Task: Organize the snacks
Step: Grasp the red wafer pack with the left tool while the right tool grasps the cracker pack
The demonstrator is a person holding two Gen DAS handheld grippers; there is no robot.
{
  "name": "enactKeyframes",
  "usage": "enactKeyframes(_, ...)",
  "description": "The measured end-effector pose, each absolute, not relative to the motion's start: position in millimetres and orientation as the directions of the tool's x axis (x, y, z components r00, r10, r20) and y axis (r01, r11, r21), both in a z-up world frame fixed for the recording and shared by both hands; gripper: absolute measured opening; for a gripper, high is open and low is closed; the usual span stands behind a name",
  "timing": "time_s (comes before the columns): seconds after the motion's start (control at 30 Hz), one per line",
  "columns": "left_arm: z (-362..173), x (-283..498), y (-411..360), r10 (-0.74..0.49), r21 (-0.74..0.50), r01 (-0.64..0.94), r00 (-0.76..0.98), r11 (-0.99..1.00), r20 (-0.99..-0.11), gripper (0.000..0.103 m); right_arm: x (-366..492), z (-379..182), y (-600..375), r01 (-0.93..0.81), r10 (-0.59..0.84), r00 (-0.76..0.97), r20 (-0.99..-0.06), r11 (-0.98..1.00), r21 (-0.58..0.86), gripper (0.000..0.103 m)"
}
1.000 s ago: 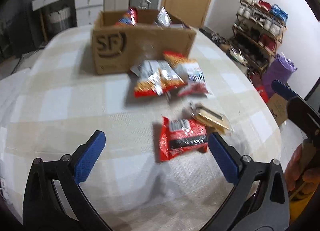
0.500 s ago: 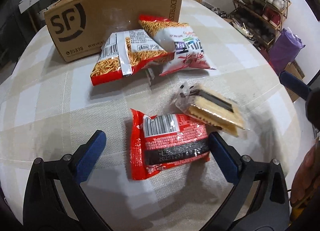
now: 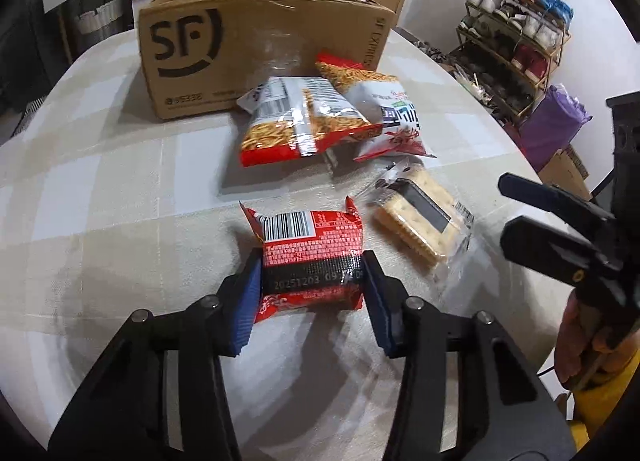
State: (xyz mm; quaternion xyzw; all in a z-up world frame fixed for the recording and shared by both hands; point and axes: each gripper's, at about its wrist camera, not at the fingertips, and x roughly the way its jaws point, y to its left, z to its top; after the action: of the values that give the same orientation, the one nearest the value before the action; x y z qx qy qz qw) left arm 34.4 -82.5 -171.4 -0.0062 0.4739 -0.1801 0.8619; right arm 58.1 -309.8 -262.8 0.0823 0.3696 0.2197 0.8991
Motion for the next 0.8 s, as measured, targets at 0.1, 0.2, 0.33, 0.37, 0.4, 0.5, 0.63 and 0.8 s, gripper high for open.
enactKeyframes(0.1,-172.1,35.2,-75.9,-0.324,-0.198,0.290,0.492,0.936,-0.808,0.043,60.7,-266.8,-304.2,-0.331,0.437,0.621,-0.650,0.899,0.288,0.102)
enactKeyframes(0.2,-170.0,31.9,-61.2,-0.333,-0.216,0.276,0.505,0.936,-0.796,0.043,66.9,-270.4,-294.6,-0.329,0.399,0.616,-0.679,0.914,0.239,0.102)
enactKeyframes(0.33,-161.6,26.9,-39.1,-0.338,-0.234,0.256,0.528,0.938,-0.779,0.043,76.0,-275.0,-281.3,-0.328,0.335,0.616,-0.713,0.932,0.154,0.102)
enactKeyframes(0.37,-159.4,27.5,-36.3,-0.338,-0.236,0.252,0.534,0.939,-0.775,0.043,79.2,-276.7,-276.7,-0.332,0.318,0.614,-0.723,0.935,0.129,0.102)
enactKeyframes(0.4,-156.3,24.0,-29.7,-0.339,-0.240,0.248,0.538,0.939,-0.772,0.043,81.3,-278.2,-274.1,-0.334,0.309,0.610,-0.730,0.935,0.116,0.102)
enactKeyframes(0.5,-152.5,19.2,-15.7,-0.343,-0.254,0.234,0.552,0.939,-0.760,0.043,88.3,-284.1,-264.1,-0.349,0.283,0.586,-0.759,0.934,0.078,0.095)
enactKeyframes(0.63,-143.8,1.9,4.7,-0.342,-0.257,0.227,0.569,0.940,-0.748,0.043,94.3,-291.5,-252.2,-0.375,0.233,0.556,-0.798,0.927,0.009,0.081)
enactKeyframes(0.8,-139.0,-3.9,10.1,-0.346,-0.263,0.225,0.584,0.938,-0.735,0.043,90.9,-296.3,-245.0,-0.374,0.199,0.566,-0.800,0.927,-0.034,0.072)
